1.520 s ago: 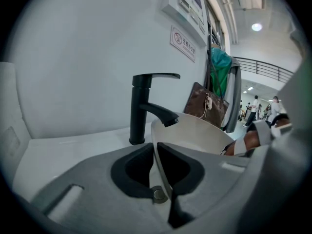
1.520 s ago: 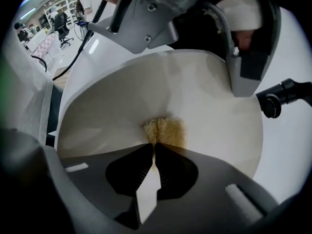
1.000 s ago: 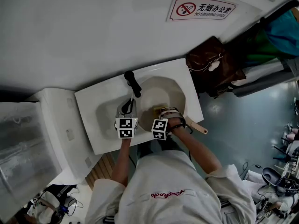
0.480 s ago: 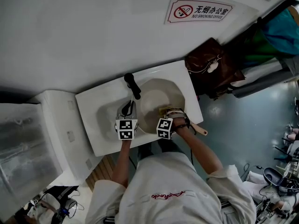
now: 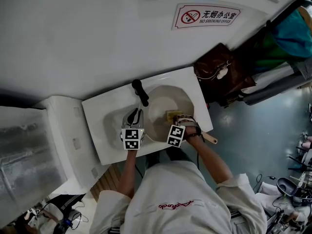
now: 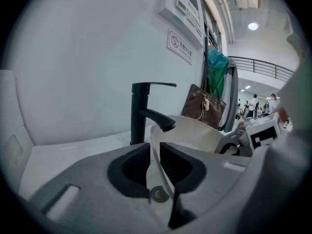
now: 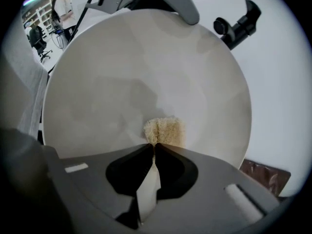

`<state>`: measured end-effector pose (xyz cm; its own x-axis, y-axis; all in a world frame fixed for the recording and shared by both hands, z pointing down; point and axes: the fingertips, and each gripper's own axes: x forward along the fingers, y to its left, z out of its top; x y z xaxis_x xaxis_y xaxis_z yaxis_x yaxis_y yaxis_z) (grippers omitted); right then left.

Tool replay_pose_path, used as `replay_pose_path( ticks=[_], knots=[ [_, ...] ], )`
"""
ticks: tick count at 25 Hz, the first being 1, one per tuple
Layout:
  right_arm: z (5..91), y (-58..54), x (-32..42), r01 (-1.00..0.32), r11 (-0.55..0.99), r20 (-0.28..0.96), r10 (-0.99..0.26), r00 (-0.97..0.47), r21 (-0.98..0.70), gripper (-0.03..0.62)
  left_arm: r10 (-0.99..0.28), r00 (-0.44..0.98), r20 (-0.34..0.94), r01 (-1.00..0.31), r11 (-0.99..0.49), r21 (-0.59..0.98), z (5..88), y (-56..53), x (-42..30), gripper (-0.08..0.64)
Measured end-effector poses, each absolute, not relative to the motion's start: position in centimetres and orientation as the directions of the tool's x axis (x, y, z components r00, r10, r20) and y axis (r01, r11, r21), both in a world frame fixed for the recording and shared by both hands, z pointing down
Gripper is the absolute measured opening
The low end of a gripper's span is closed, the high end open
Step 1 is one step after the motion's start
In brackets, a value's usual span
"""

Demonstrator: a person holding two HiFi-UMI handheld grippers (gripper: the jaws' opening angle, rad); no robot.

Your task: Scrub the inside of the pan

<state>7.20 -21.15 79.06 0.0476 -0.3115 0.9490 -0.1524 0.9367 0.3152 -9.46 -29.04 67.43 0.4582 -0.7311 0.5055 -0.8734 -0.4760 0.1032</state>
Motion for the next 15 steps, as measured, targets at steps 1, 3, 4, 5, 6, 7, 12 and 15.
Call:
replay_pose_path(
  ticks=[1,3,4,5,6,7,12,15],
  knots=[
    [78.5,-21.5,7.0,-0.184,0.926,0.943,-0.332,0.023,0.331,0.026,-0.737,0.456,0.498,-0.874,-0.477,0.095,67.0,-29.0,-9.5,0.060],
    [77.3,-22.4,6.4,-0.251,0.897,0.924,-0.382,-0.027,0.363,0.026,-0.746,0.450,0.491,-0.876,-0.476,0.081,66.3,-28.9,-9.7,0.060],
    [76.6,-22.9,6.2,-0.289,0.880,0.912,-0.407,-0.050,0.377,0.026,-0.749,0.447,0.488,-0.877,-0.473,0.077,66.0,-28.8,-9.7,0.060],
    [75.9,-23.4,6.0,-0.325,0.862,0.899,-0.432,-0.070,0.389,0.026,-0.753,0.446,0.484,-0.878,-0.473,0.073,65.7,-28.8,-9.7,0.060],
    [75.2,-23.8,5.9,-0.360,0.844,0.886,-0.456,-0.088,0.398,0.026,-0.756,0.445,0.479,-0.878,-0.474,0.068,65.5,-28.9,-9.6,0.060],
    [74.7,-24.2,5.8,-0.391,0.826,0.873,-0.477,-0.103,0.405,0.025,-0.758,0.446,0.476,-0.877,-0.476,0.062,65.4,-29.0,-9.5,0.060],
    [72.1,-25.8,5.4,-0.545,0.749,0.814,-0.549,-0.189,0.378,0.025,-0.764,0.452,0.460,-0.874,-0.482,0.059,64.6,-29.1,-8.8,0.000],
    [70.3,-26.5,5.1,-0.640,0.700,0.773,-0.582,-0.254,0.316,0.025,-0.759,0.463,0.457,-0.869,-0.491,0.065,64.0,-29.0,-8.2,0.000]
  ],
)
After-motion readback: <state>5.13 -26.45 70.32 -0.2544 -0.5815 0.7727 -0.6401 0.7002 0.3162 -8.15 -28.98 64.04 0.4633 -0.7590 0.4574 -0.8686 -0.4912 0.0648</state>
